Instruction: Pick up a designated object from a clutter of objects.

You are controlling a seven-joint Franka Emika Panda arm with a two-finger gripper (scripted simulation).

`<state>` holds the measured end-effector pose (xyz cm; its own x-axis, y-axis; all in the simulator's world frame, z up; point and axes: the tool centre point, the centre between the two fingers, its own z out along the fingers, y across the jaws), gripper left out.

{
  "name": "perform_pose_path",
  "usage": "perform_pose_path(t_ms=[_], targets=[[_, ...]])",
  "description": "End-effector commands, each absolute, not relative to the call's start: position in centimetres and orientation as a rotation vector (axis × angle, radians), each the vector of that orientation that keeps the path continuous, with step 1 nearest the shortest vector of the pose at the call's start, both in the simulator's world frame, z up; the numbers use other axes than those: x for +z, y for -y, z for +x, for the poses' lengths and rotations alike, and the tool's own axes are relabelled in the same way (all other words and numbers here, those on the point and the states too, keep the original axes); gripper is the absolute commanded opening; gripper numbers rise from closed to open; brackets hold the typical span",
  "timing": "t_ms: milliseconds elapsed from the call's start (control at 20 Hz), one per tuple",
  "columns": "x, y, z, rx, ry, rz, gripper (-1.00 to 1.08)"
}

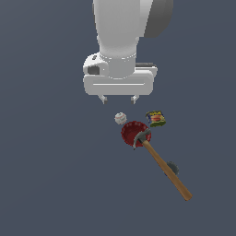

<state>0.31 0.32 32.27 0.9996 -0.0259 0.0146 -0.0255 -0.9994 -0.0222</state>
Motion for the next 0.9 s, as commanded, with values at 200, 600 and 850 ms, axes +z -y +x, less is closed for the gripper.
perform_pose_path(t_ms=[200,600,850], targets=[[33.0,0.4,0.4,-0.034,-0.074,-3.113,1.0],[34.2,1.4,0.5,-0.049,-0.106,-3.104,1.0],[33.5,1.3,0.4,-0.046,-0.144,-3.104,1.0]])
